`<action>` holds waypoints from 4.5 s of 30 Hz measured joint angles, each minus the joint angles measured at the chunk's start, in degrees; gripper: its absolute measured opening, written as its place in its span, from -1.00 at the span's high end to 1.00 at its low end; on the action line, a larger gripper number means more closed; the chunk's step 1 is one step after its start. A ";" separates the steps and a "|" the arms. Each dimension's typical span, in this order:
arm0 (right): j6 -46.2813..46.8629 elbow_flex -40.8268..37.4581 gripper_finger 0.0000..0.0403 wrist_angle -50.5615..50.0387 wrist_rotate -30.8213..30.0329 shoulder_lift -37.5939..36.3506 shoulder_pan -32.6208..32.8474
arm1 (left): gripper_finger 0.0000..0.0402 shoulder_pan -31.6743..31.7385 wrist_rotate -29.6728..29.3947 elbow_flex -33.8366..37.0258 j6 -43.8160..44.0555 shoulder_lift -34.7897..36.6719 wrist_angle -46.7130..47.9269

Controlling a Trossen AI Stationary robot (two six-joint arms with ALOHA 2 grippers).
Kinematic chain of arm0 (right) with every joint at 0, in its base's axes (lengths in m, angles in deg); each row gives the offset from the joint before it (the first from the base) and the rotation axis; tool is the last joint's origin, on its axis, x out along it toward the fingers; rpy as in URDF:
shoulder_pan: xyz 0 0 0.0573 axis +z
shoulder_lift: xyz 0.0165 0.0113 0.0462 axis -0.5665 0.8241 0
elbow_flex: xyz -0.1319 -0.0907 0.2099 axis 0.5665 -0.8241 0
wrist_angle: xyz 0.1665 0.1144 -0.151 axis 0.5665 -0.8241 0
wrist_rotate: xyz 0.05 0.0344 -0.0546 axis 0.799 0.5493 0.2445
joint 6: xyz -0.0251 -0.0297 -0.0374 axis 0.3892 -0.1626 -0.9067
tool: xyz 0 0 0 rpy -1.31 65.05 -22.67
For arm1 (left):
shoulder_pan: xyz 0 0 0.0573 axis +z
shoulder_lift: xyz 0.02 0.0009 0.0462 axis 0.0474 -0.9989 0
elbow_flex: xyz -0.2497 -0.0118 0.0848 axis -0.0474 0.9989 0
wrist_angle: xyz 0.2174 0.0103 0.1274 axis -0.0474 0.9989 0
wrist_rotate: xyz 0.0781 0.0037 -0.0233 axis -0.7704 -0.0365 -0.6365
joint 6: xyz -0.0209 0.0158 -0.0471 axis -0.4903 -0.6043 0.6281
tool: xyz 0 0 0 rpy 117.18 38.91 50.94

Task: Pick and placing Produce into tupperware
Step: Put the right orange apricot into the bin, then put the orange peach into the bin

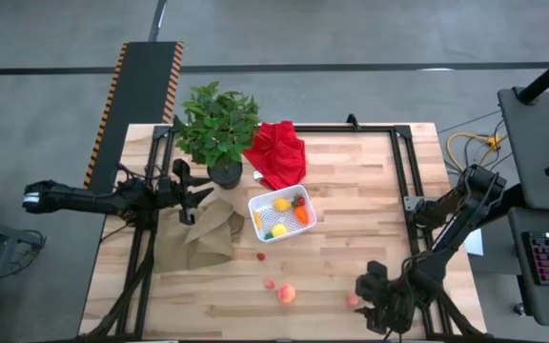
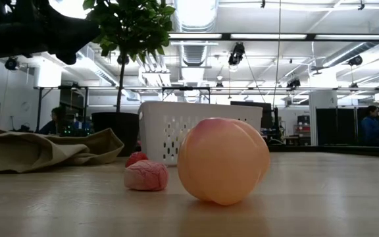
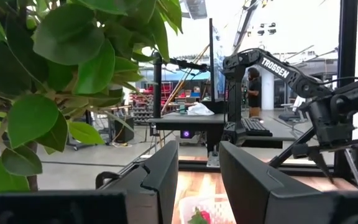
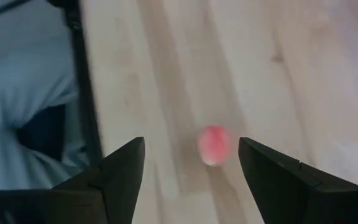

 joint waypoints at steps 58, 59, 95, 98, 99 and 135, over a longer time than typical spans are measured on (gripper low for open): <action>0.12 -0.25 0.66 1.62 -2.09 13.05 -0.45 | 0.48 -0.02 -0.19 0.00 -0.02 -0.55 -0.27; -0.93 -0.04 0.69 1.61 -2.13 13.05 -0.57 | 0.48 0.00 -0.19 0.00 -0.02 -0.55 -0.30; -49.71 7.36 0.77 10.79 1.18 1.66 -53.42 | 0.48 -0.02 -0.13 -0.02 0.07 -0.69 -5.10; -50.98 8.77 0.76 10.84 3.60 2.97 -55.42 | 0.48 0.00 -0.13 -0.02 0.02 -1.16 -5.13; -51.74 9.43 0.75 10.91 5.02 3.53 -55.79 | 0.48 0.00 -0.13 -0.02 0.01 -1.27 -5.13; -68.20 10.79 -0.13 9.82 -9.78 -12.07 -35.18 | 0.48 0.00 -0.15 -0.02 -3.08 -1.31 -5.02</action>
